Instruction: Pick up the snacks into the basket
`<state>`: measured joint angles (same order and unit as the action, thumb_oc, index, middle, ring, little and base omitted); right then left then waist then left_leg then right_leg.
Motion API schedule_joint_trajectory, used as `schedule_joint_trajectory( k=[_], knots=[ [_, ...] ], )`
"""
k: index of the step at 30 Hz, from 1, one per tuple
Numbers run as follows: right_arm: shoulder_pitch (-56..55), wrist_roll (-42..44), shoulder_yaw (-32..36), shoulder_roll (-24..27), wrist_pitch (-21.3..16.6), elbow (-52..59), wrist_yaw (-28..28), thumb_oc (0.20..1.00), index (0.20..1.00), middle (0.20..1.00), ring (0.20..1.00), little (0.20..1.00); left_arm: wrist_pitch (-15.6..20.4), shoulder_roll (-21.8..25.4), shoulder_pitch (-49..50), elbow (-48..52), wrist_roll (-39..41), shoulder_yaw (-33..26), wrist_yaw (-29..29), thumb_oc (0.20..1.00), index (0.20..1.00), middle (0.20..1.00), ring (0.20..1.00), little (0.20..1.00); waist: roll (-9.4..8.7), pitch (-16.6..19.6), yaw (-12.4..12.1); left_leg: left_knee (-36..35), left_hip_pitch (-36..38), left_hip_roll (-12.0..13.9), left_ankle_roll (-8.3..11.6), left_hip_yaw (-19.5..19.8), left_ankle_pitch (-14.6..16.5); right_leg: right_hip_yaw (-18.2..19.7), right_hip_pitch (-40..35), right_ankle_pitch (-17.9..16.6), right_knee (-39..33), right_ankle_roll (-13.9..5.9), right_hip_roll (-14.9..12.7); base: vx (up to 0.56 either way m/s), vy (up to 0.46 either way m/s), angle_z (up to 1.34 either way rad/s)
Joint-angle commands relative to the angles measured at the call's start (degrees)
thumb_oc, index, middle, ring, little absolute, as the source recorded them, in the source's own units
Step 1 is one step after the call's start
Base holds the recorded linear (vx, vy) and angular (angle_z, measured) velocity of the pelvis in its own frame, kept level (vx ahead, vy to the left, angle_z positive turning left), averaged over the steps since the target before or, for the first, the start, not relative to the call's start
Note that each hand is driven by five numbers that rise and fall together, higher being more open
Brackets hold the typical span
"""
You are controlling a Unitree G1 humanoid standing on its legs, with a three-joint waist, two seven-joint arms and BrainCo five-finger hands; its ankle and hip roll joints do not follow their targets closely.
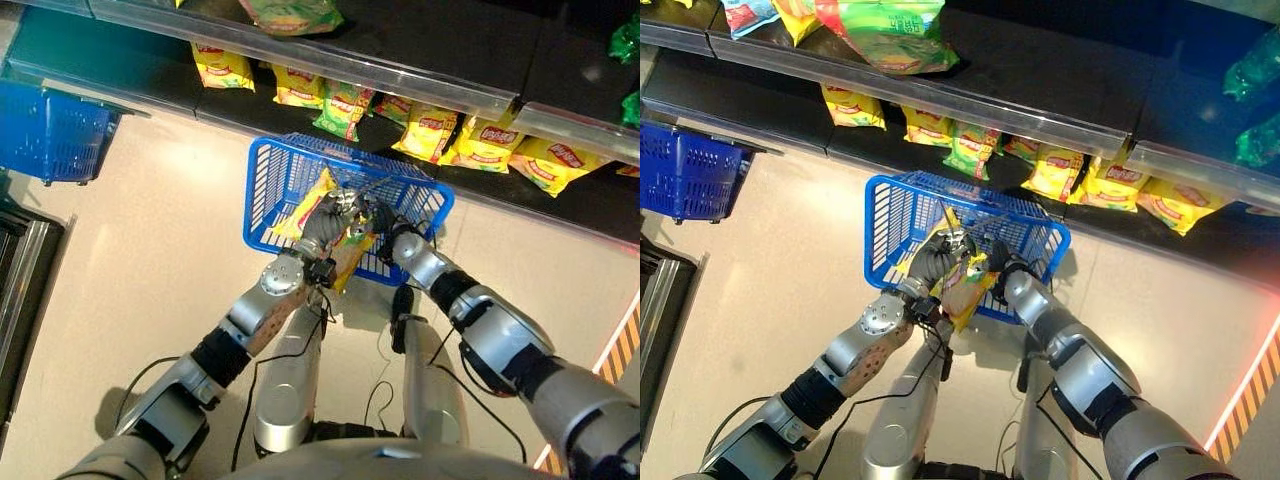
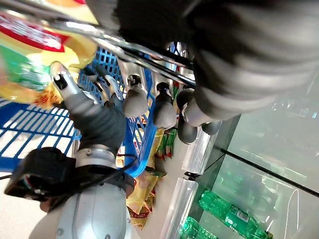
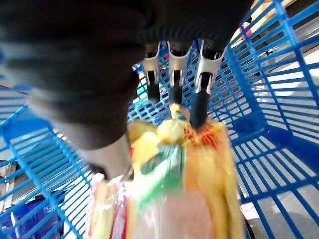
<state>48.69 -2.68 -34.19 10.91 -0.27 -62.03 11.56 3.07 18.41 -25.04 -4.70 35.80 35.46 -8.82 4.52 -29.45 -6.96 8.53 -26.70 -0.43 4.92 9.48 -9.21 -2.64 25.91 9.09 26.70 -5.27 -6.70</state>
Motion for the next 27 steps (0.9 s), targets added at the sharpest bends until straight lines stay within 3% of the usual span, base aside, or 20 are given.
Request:
schedule_joint_trajectory(
  k=[1, 6, 12, 16, 19, 22, 25, 27],
  knots=[
    [1.31, 1.82, 1.97, -0.62, -0.74, 3.34, 0.3, 1.0, 1.0, 1.0, 1.0, 1.0, 5.21, -4.31, -6.28, 11.52, 0.65, -1.25, 1.49, 0.2, 0.2, 0.2, 0.2, 0.2, -1.25, 0.68, 0.38, 6.19, 1.94, -5.92, -3.93, -3.34, 10.44, 0.97, -2.75, -8.81, -14.0, -2.13, 0.71, 0.0, 0.0, 0.0],
    [-2.02, 3.31, 3.35, 0.71, -0.89, 7.04, 0.46, 1.0, 1.0, 1.0, 1.0, 1.0, 5.0, -3.53, -3.57, 11.4, 0.49, -3.66, 1.69, 0.2, 0.2, 0.2, 0.2, 0.2, -2.31, 0.96, 0.48, 5.67, 2.82, -5.8, -3.92, -3.45, 10.41, 1.14, -4.15, -9.49, -15.78, -2.36, 0.75, 0.01, 0.021, 0.01],
    [-21.81, -2.29, 9.23, 10.32, -1.14, 32.6, -2.61, 1.0, 1.0, 1.0, 1.0, 1.0, 3.81, 0.43, 5.51, 10.65, -0.3, -12.15, 2.5, 0.2, 0.2, 0.2, 0.2, 0.2, -6.1, 4.75, 2.72, 3.82, 5.41, -4.65, -4.06, -4.66, 10.98, 1.63, -7.43, -11.49, -20.12, -3.27, 0.41, 0.05, 0.034, 0.01],
    [-32.43, -5.13, 14.26, 15.72, -2.38, 39.25, -5.23, 1.0, 1.0, 1.0, 1.0, 1.0, 3.56, 2.82, 12.82, 10.11, 0.28, -17.42, 3.98, 0.2, 0.2, 0.2, 0.2, 0.2, -7.59, 7.39, 3.94, 2.7, 7.44, -4.06, -4.23, -5.3, 11.36, 1.85, -9.4, -12.37, -22.12, -3.89, 0.07, 0.1, 0.047, -0.14],
    [-44.47, -1.67, 20.86, 19.01, -4.97, 45.24, -10.18, 1.0, 1.0, 1.0, 1.0, 1.0, 3.1, 5.87, 22.21, 8.88, 0.21, -24.42, 6.8, 0.2, 0.2, 0.2, 0.2, 0.2, -9.66, 10.57, 5.69, 1.68, 10.1, -2.8, -4.37, -6.2, 11.84, 2.19, -10.75, -12.13, -22.08, -4.44, 0.84, 0.1, 0.026, -0.17],
    [-47.2, 0.61, 24.87, 18.94, -5.6, 46.47, -11.33, 1.0, 1.0, 1.0, 1.0, 1.0, 2.99, 5.74, 26.92, 8.05, -0.62, -29.51, 7.12, 0.2, 0.2, 0.2, 0.2, 0.2, -9.55, 11.24, 5.5, 2.65, 12.16, -0.78, -4.94, -7.53, 12.95, 0.87, -11.67, -10.42, -17.82, -4.92, -0.1, 0.05, -0.012, -0.43],
    [-49.96, 2.81, 27.9, 18.11, -6.09, 46.97, -11.86, 1.0, 1.0, 1.0, 1.0, 1.0, 3.25, 4.71, 28.15, 7.28, -0.27, -30.65, 7.23, 0.2, 0.2, 0.2, 0.2, 0.2, -9.12, 12.0, 6.15, 1.95, 13.99, -0.47, -4.67, -6.96, 12.82, 4.19, -13.22, -10.11, -17.82, -4.45, -0.38, 0.06, -0.072, -0.39],
    [-51.96, 5.17, 31.35, 17.97, -6.9, 49.54, -13.48, 1.0, 1.0, 1.0, 1.0, 1.0, 3.4, 3.99, 30.36, 6.67, -0.03, -32.67, 7.66, 0.2, 0.2, 0.2, 0.2, 0.2, -8.15, 14.52, 6.37, 0.24, 15.97, 1.2, -3.62, -7.33, 12.85, 5.83, -13.29, -12.08, -20.45, -5.14, -3.51, 0.09, -0.257, -0.13]
  ],
)
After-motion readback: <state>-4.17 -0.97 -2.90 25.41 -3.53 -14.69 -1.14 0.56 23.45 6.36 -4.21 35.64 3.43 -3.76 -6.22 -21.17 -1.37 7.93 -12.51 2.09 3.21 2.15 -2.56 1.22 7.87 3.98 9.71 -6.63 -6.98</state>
